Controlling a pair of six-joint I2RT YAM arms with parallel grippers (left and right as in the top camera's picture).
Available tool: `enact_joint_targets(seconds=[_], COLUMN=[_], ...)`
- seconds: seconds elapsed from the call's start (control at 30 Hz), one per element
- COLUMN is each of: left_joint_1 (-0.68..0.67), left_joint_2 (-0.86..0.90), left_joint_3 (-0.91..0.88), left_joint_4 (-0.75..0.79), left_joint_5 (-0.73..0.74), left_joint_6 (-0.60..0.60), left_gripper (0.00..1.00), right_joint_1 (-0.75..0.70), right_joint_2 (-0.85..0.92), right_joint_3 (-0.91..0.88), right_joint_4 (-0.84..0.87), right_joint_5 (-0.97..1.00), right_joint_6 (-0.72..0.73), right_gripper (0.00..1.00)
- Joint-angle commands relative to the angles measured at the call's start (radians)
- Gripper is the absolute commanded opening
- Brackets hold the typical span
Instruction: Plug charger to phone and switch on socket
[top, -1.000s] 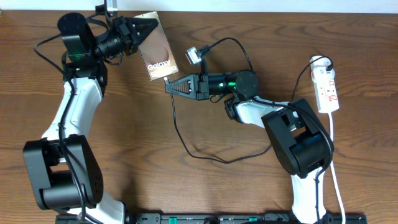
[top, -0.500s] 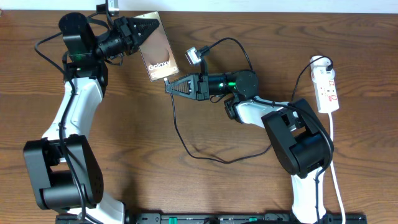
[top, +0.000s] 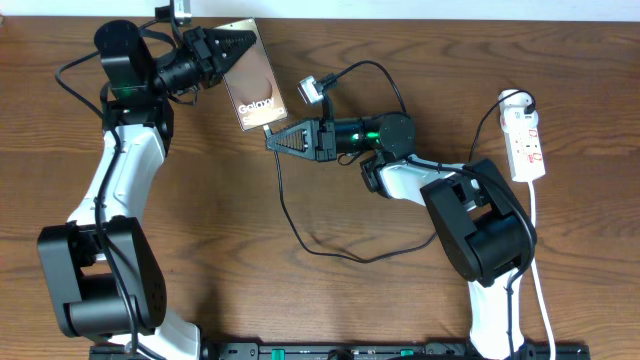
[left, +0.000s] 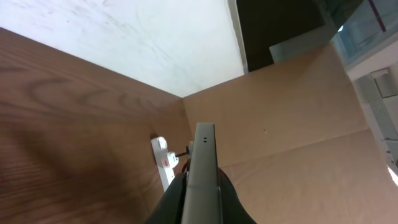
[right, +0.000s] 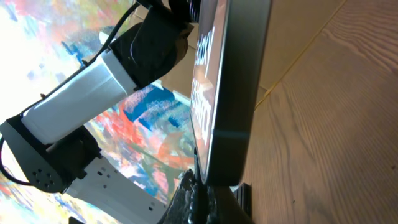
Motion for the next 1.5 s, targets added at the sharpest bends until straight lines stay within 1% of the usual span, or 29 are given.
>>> enact_joint_targets(seconds=[0.0,0.5,1.13,1.47], left_joint_1=[-0.006,-0.006,-0.016,0.014], left_joint_2=[-0.017,-0.017,-0.017,-0.017], left_joint_3=[0.01,0.01,0.01,0.01], left_joint_4=[0.008,0.008,0.008,0.008], left_joint_5=[0.061,0.062,0.054,0.039], left_joint_6=[0.006,0.007,0.006,-0.003], left_gripper=[0.07,0.07,0.08,0.07], right_joint_1=[-0.004,0.008,0.008,-0.005], right_joint_2=[0.0,0.0,0.0,0.0], right_joint_3=[0.003,0.003,0.003,0.003], right_joint_4=[0.041,0.041,0.04,0.04], right_joint_5=[0.137,0.315,0.348,0.351], right_joint_6=[0.018,0.043,0.04,0.039], right_gripper=[0.01,0.01,0.01,0.01])
